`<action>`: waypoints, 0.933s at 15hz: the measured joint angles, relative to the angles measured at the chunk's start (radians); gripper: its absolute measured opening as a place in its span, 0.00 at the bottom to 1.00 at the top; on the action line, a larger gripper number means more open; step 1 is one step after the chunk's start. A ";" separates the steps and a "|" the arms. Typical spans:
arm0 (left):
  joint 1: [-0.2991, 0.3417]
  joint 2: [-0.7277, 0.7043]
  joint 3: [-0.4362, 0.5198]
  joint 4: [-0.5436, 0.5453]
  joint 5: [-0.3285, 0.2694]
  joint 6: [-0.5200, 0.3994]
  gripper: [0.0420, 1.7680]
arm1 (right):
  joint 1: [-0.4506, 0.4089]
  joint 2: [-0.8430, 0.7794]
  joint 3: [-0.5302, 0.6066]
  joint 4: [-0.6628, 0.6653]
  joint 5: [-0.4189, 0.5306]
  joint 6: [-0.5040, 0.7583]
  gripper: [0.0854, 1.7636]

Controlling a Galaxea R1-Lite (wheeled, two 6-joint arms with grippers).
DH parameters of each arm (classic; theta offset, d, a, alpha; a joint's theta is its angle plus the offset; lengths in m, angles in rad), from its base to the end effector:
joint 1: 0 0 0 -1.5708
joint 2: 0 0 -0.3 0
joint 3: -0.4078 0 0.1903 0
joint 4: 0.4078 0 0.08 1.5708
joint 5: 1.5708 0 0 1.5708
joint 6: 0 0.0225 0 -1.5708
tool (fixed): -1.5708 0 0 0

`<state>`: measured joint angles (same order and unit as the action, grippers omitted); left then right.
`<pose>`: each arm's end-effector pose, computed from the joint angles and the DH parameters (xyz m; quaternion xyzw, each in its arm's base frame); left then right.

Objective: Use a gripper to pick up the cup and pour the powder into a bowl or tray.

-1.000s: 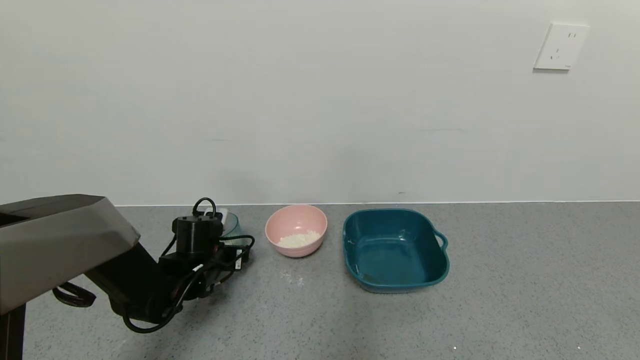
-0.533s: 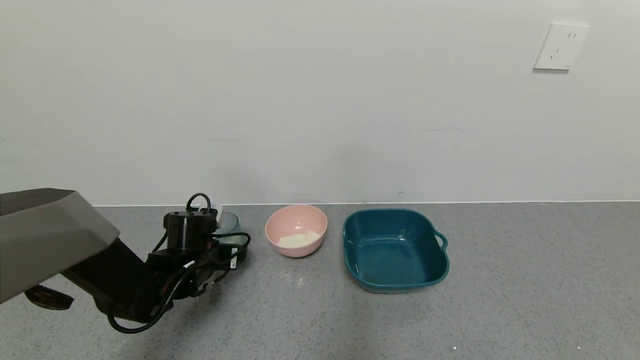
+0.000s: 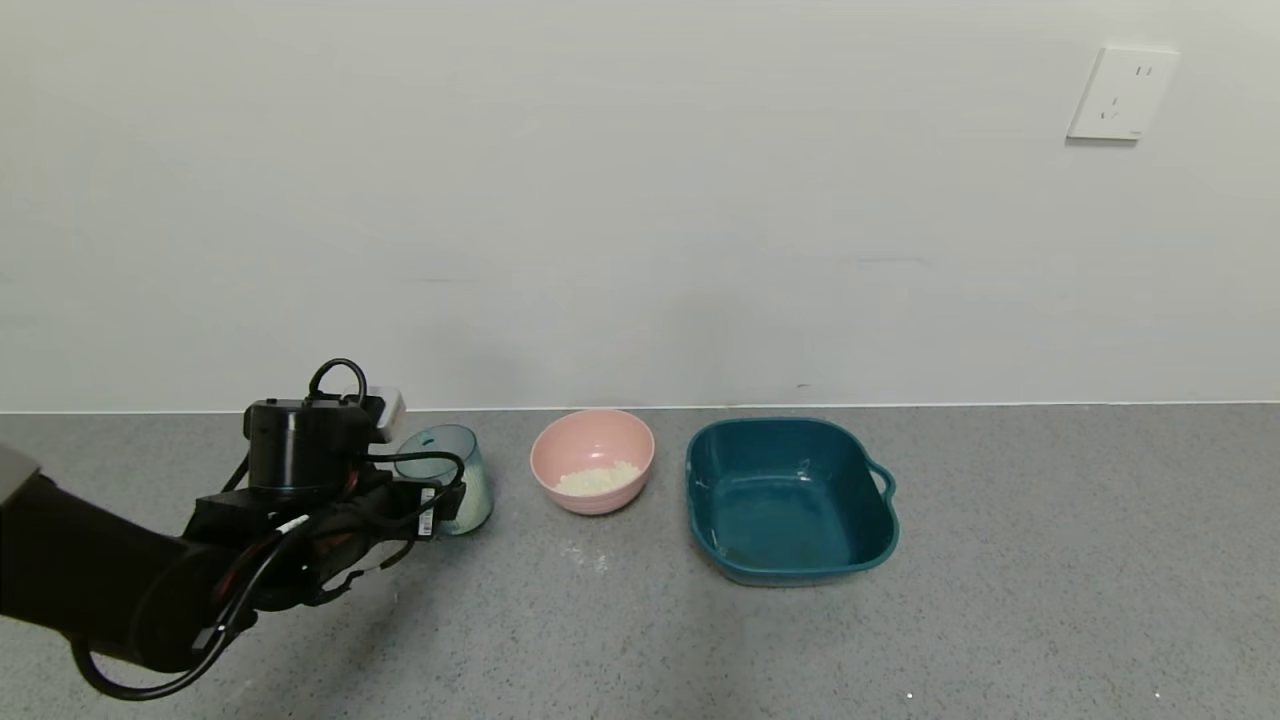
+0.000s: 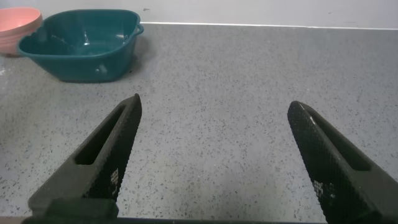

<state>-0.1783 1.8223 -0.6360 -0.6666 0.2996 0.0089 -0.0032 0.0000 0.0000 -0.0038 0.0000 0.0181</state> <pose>0.2947 -0.0464 0.1065 0.0651 0.2499 0.0575 0.9644 -0.0228 0.0001 0.0759 0.0090 -0.0019 -0.0016 1.0000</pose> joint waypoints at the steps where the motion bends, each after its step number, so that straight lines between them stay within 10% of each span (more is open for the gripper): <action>1: 0.000 -0.038 0.013 0.028 0.000 -0.001 0.96 | 0.000 0.000 0.000 0.000 0.000 0.000 0.97; 14: 0.000 -0.592 0.245 0.297 0.018 -0.010 0.97 | 0.000 0.000 0.000 0.000 0.000 0.000 0.97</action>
<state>-0.1779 1.2304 -0.3906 -0.3694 0.3179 -0.0013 -0.0032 0.0000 0.0000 -0.0043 0.0000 0.0183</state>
